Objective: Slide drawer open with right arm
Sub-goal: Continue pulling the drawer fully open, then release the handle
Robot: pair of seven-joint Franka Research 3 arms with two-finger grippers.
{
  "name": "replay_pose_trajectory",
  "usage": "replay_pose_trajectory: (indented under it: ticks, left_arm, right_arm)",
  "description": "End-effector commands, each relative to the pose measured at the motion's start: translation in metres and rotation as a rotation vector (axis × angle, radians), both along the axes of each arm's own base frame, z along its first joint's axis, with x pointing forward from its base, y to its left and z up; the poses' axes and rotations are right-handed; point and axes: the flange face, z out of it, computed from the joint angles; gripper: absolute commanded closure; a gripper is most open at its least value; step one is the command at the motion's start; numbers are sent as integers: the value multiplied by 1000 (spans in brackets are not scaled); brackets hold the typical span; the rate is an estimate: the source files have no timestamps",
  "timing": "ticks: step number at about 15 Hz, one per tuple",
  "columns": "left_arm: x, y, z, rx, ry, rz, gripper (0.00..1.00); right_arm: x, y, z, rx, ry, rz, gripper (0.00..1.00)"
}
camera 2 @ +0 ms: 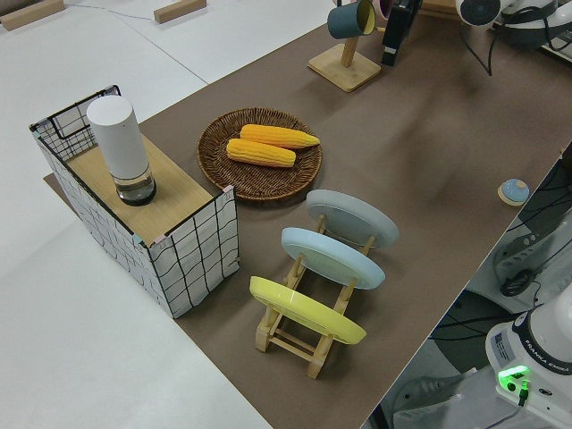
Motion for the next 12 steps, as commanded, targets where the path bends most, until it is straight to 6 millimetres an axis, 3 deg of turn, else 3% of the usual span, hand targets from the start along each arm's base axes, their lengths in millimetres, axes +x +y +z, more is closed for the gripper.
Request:
replay_pose_trajectory:
  ticks: [1, 7, 9, 12]
  left_arm:
    - [-4, 2, 5, -1, 5, -6, 7]
    - [-4, 2, 5, -1, 3, -6, 7]
    - [-4, 2, 5, -1, 5, -6, 7]
    - [-4, 2, 5, -1, 5, -6, 7]
  right_arm:
    - [-2, -3, 12, 3, -18, -25, 9]
    - [-22, 19, 8, 40, 18, -19, 9]
    - [-37, 33, 15, 76, 7, -11, 9]
    - [-52, 38, 27, 168, 47, -34, 9]
